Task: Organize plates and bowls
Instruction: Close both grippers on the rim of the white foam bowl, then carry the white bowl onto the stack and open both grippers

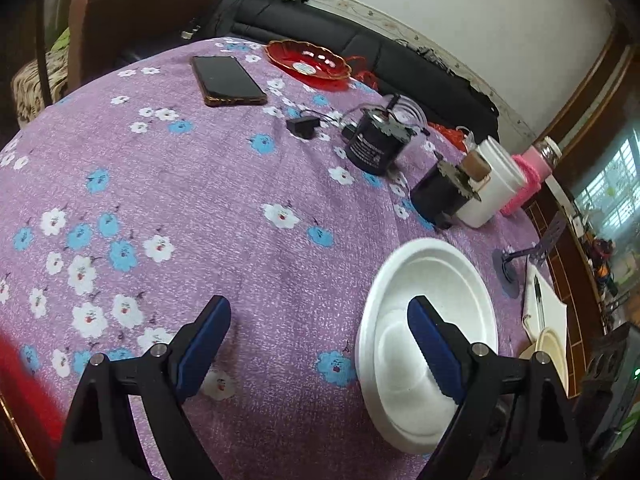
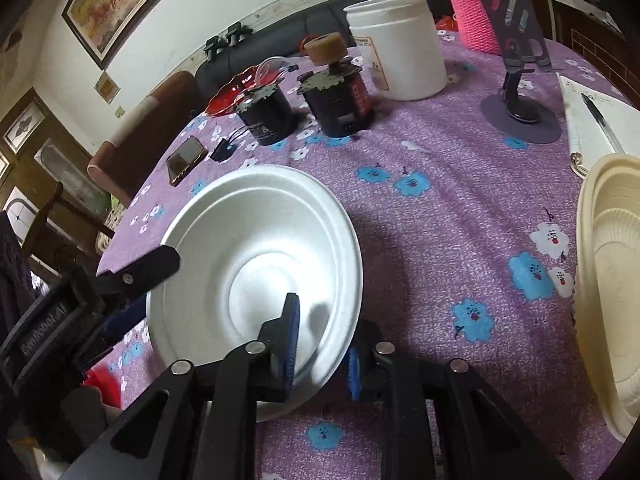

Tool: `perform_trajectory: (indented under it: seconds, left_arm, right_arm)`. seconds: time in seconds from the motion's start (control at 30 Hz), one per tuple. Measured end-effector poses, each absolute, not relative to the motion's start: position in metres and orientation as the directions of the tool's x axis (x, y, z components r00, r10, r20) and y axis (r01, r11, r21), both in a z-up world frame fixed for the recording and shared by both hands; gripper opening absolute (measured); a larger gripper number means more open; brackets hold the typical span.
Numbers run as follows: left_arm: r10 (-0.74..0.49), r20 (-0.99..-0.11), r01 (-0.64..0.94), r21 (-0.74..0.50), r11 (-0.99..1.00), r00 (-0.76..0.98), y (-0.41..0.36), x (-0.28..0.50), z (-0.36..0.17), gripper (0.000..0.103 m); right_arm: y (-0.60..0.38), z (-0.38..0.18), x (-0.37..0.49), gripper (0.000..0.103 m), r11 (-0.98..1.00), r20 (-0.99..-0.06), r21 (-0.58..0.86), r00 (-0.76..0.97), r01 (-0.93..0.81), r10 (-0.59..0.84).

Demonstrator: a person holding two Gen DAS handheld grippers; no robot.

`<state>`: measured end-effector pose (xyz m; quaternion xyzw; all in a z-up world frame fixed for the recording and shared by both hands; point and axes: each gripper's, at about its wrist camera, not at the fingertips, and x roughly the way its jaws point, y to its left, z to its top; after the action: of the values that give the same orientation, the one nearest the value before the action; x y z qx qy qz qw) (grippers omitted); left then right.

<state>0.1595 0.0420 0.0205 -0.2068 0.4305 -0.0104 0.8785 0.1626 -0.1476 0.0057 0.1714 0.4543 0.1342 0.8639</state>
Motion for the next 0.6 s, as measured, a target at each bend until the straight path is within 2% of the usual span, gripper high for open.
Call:
perform_trajectory:
  seconds: [0.1,0.17,0.23,0.27,0.4,0.53,0.6]
  left_arm:
    - [-0.211,-0.758,-0.137,-0.367,0.92,0.617,0.036,0.163,0.016,0.087]
    - [-0.229,-0.762,-0.115,-0.369,0.923,0.606,0.032,0.165,0.014,0.071]
    - [-0.26,-0.773,-0.077,-0.37,0.926,0.579,0.026,0.169,0.01,0.042]
    - [-0.276,-0.777,-0.063,-0.375,0.925,0.565,0.023,0.171,0.007,0.037]
    - [-0.286,-0.777,-0.04,-0.371,0.928,0.561,0.017,0.172,0.006,0.029]
    - [-0.282,-0.77,-0.049,-0.375,0.926,0.572,0.019,0.172,0.006,0.029]
    - [-0.29,-0.764,-0.052,-0.389,0.92,0.576,0.021,0.173,0.005,0.029]
  right_arm:
    - [-0.152,0.008,0.163,0.034,0.903,-0.728,0.424,0.569,-0.063,0.382]
    - [-0.155,0.009,0.163,0.037,0.903,-0.721,0.426,0.582,-0.056,0.376]
    - [-0.157,0.01,0.162,0.037,0.904,-0.716,0.425,0.591,-0.052,0.371]
    - [-0.158,0.01,0.162,0.037,0.903,-0.71,0.427,0.599,-0.05,0.37]
    - [-0.156,0.011,0.16,0.037,0.904,-0.702,0.423,0.61,-0.057,0.367]
    - [-0.152,0.008,0.16,0.037,0.91,-0.709,0.411,0.607,-0.059,0.36]
    - [-0.15,0.005,0.161,0.03,0.907,-0.711,0.415,0.598,-0.066,0.369]
